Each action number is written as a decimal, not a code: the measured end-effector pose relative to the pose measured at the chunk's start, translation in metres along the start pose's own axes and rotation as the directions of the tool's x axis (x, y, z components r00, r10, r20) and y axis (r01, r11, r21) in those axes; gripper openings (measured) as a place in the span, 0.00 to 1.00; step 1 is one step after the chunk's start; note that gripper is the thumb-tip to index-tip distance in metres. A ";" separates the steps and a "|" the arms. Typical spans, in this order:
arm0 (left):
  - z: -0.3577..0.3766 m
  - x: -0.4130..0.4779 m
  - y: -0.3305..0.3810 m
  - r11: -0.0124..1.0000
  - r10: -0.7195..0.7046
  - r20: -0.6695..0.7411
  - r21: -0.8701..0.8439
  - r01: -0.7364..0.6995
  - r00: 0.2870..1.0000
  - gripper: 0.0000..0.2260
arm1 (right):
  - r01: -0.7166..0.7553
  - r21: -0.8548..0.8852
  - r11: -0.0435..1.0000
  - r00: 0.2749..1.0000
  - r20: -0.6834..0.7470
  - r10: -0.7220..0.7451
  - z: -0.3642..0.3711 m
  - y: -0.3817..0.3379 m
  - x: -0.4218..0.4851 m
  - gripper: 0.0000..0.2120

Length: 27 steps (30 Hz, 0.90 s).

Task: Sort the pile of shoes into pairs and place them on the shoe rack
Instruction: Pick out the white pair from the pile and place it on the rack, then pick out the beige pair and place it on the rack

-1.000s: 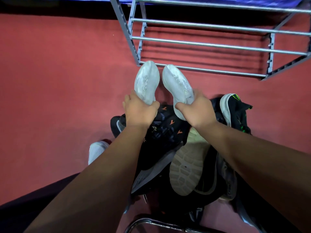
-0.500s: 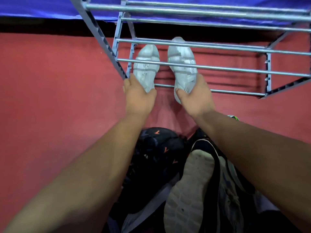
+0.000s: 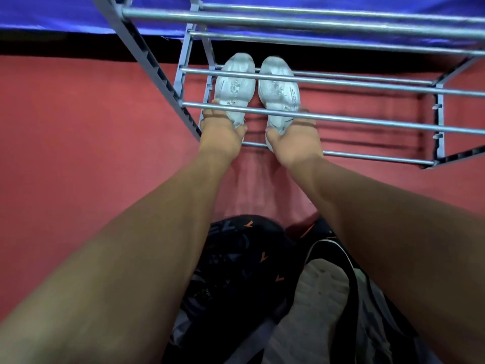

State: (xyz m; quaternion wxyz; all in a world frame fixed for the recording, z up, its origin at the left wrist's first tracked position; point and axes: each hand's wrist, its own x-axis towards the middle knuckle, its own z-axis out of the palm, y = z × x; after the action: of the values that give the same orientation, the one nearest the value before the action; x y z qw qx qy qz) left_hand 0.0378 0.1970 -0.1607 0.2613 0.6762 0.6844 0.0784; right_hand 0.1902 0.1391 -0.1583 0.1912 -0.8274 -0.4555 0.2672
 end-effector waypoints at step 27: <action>-0.132 -0.324 0.024 0.984 0.179 0.522 -0.108 -0.144 0.834 0.07 | 0.450 -0.051 0.892 0.853 0.320 -0.413 -0.163 0.020 -0.282 0.10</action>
State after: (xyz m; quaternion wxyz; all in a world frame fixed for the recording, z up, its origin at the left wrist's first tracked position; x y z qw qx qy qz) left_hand -0.0188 -0.0815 0.0442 0.4537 0.7180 0.5236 -0.0671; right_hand 0.1785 -0.1246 0.0339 0.1233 -0.6637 -0.6689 0.3112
